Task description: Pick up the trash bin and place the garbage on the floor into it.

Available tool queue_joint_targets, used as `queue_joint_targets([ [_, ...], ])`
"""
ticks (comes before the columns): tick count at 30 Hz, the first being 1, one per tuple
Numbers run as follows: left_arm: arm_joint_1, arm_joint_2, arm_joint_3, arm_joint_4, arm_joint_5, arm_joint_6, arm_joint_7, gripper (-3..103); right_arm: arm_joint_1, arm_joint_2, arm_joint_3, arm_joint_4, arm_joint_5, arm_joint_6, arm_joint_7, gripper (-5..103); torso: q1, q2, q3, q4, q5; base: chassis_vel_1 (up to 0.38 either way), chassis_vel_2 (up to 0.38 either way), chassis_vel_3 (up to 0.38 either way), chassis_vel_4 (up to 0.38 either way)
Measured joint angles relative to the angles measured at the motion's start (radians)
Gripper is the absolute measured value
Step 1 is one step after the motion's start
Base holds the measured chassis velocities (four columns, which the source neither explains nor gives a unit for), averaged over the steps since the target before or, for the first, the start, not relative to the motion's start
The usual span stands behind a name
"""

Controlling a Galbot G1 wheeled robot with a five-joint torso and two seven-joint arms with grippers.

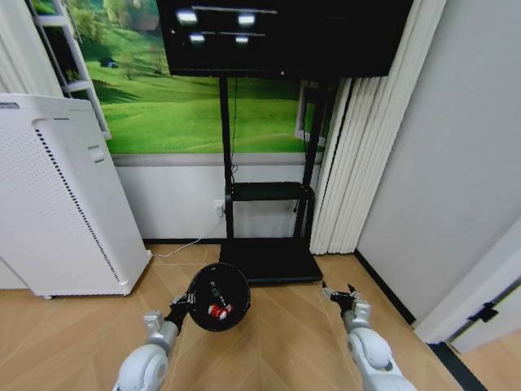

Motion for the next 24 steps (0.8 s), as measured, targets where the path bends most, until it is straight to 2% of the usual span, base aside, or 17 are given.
queue_joint_targets([
  [7, -0.009, 0.020, -0.001, -0.008, -0.001, 0.012, -0.002, 4, -0.047, 0.006, 0.006, 0.073, -0.007, 0.000, -0.012, 100, 0.000, 0.000, 0.000, 0.0000, -0.0002, 0.000, 0.000, 0.000, 0.000],
  [14, -0.012, 0.008, -0.006, -0.008, 0.008, 0.022, -0.020, 4, -0.095, 0.005, 0.014, 0.120, -0.032, 0.014, -0.036, 100, 0.000, 0.000, 0.000, 0.0003, -0.0002, 0.000, 0.000, 0.000, 0.000],
  [16, -0.014, 0.001, -0.009, -0.006, 0.008, 0.024, -0.027, 4, -0.119, 0.005, 0.018, 0.134, -0.046, 0.028, -0.063, 100, 0.000, 0.000, 0.000, 0.0002, -0.0003, 0.074, -0.057, -0.060, 0.072],
  [24, -0.027, 0.003, -0.001, -0.006, 0.003, 0.030, -0.043, 4, -0.150, 0.007, 0.024, 0.139, -0.076, 0.050, -0.086, 100, 0.000, 0.000, 0.000, 0.0000, -0.0002, 0.094, -0.104, -0.095, 0.087],
])
